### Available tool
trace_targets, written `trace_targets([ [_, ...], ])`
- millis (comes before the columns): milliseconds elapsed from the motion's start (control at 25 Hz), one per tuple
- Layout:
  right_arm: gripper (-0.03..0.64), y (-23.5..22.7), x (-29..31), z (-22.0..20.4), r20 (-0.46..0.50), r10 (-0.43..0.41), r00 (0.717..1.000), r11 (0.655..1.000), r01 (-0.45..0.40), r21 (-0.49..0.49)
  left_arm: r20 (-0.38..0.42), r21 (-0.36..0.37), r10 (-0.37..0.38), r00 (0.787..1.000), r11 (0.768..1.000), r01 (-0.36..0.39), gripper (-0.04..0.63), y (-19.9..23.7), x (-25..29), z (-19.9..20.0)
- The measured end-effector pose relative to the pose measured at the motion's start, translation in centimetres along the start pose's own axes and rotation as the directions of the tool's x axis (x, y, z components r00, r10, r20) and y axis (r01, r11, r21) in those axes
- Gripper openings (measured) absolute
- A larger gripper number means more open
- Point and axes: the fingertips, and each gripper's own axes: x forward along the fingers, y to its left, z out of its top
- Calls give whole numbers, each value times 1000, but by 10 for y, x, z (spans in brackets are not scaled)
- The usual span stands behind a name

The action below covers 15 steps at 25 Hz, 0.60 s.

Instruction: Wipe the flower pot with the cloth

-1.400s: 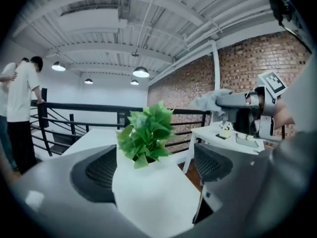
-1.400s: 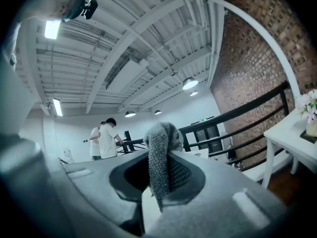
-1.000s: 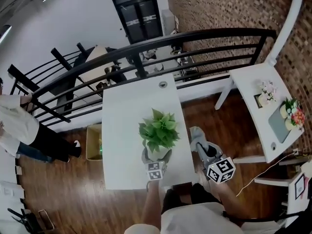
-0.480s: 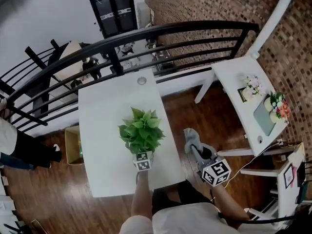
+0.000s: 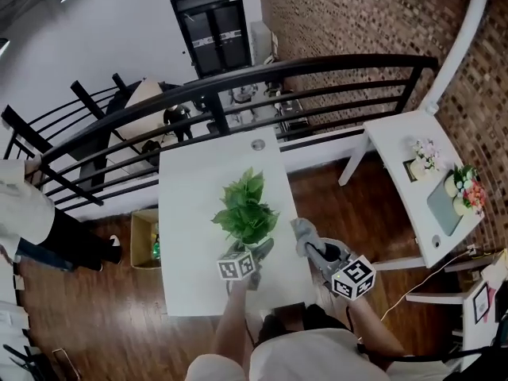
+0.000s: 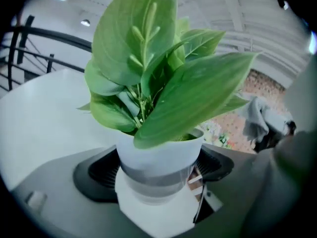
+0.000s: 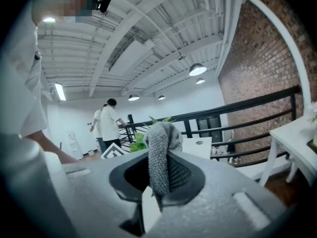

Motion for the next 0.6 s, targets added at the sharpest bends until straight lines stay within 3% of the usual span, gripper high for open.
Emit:
trace_targets([
  [120,15,22,5,9,-6,160,987,985,-159,61,102,-137,-128,987,981,141,515,-29,-36,27],
  [240,15,36,-2,42,94,306,947,920,-319,226,208,-233,-246,947,928,292,515,-65,-68,54],
  [320,15,53,-3,59,78,398,914,900,-405,161,245,-241,-317,916,895,374,515,-89,-86,69],
  [440,15,95,2,85,-2,508,861,861,-508,-7,268,-213,-392,880,867,451,515,-114,-118,89],
  [520,15,122,3,98,-60,554,830,827,-557,-80,263,-176,-424,867,862,475,514,-129,-135,95],
  [600,15,143,0,99,-158,564,810,794,-585,-166,243,-106,-439,865,874,473,515,-140,-145,97],
])
